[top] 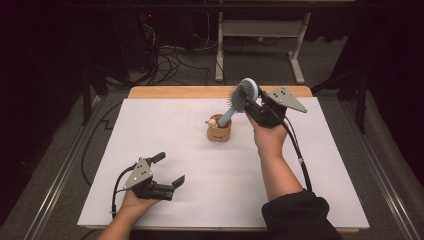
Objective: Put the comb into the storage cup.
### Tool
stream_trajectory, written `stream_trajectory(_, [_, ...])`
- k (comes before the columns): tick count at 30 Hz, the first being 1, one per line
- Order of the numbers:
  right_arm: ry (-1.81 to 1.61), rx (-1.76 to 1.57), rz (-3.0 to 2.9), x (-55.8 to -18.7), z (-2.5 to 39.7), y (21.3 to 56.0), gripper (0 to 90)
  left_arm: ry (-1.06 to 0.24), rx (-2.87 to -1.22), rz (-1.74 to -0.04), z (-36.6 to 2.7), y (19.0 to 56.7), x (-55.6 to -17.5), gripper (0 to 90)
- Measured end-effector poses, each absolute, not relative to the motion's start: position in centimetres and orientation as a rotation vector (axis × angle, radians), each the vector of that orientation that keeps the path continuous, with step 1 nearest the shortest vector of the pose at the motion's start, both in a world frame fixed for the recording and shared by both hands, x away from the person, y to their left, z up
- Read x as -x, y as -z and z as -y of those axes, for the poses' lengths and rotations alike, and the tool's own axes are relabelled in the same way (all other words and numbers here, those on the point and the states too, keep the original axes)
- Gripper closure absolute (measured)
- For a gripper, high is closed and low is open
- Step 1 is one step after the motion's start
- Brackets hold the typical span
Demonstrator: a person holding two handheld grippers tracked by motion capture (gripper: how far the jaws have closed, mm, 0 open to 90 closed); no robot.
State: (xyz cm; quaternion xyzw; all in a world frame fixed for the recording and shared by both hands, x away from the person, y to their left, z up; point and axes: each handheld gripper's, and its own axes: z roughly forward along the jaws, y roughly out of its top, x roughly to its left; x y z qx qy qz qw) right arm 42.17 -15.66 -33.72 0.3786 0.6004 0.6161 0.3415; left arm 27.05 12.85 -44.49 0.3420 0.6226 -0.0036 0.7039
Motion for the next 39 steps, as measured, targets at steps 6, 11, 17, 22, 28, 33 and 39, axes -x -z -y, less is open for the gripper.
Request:
stream_trajectory(6, [-1.599, -0.995, -1.575, -42.5, 15.2, 34.3, 59.6, 0.009, -0.762, -1.386, -12.8, 44.5, -27.0, 0.5])
stream_trajectory(11, [-1.599, -1.002, -1.585, -42.7, 14.8, 34.7, 59.6, 0.005, -0.769, -1.382, -12.9, 44.6, -27.1, 0.5])
stream_trajectory(17, [-1.602, -1.014, -1.588, -42.9, 14.5, 35.1, 59.5, 0.014, -0.759, -1.392, -12.8, 44.5, -27.0, 0.5])
stream_trajectory(22, [-1.599, -1.022, -1.597, -43.0, 14.2, 35.5, 59.5, 0.016, -0.766, -1.39, -12.8, 44.5, -27.0, 0.6])
stream_trajectory(28, [-1.603, -1.037, -1.6, -43.2, 14.1, 36.0, 59.4, 0.012, -0.77, -1.388, -12.8, 44.6, -27.0, 0.6])
stream_trajectory(33, [-1.601, -1.043, -1.607, -43.3, 14.0, 36.3, 59.4, 0.016, -0.77, -1.39, -12.8, 44.6, -27.0, 0.6])
stream_trajectory(39, [-1.6, -1.044, -1.612, -43.3, 13.7, 36.5, 59.3, 0.017, -0.769, -1.391, -12.8, 44.6, -26.9, 0.7])
